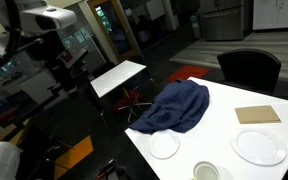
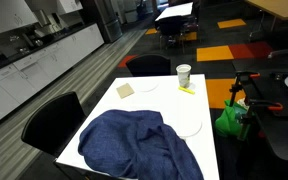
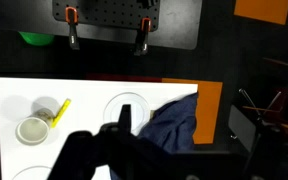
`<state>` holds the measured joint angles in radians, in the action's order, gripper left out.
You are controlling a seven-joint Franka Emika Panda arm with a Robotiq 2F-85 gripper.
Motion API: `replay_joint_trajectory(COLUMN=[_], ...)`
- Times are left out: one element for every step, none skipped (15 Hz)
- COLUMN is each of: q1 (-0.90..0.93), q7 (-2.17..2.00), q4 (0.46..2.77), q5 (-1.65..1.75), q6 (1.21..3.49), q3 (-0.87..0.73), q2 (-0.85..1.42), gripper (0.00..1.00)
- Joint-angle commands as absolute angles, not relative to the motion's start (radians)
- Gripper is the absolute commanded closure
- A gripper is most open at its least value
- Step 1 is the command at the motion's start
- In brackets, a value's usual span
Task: Get the yellow object from the table and put it in the cup.
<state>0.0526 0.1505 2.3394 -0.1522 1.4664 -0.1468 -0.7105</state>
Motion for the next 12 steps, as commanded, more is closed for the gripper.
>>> replay_joint_trajectory(q1=[0.026,0.026,0.026,0.026,0.026,0.024,0.019,0.013,0.007,0.0,-0.005,-0.013], q7=[0.164,0.164,0.164,0.164,0.164,0.16,0.151,0.139,0.13,0.118,0.106,0.086], q4=[2.336,2.336,2.336,2.336,2.336,2.339,2.345,2.352,2.36,2.371,2.38,2.394], q5=[-0.162,-0.162,-0.162,-0.162,-0.162,-0.16,-0.156,-0.157,-0.157,-0.156,-0.155,-0.151], q6=[1.462,1.462,1.462,1.462,1.462,1.465,1.482,1.498,1.513,1.535,1.555,1.588], q3=[-0.129,-0.129,-0.129,-0.129,-0.129,-0.127,-0.119,-0.113,-0.109,-0.102,-0.095,-0.085], q2=[-0.707,-0.707,-0.707,-0.707,-0.707,-0.707,-0.707,-0.707,-0.708,-0.704,-0.701,-0.698], gripper=[0.0,0.0,0.0,0.0,0.0,0.0,0.0,0.0,0.0,0.0,0.0,0.0])
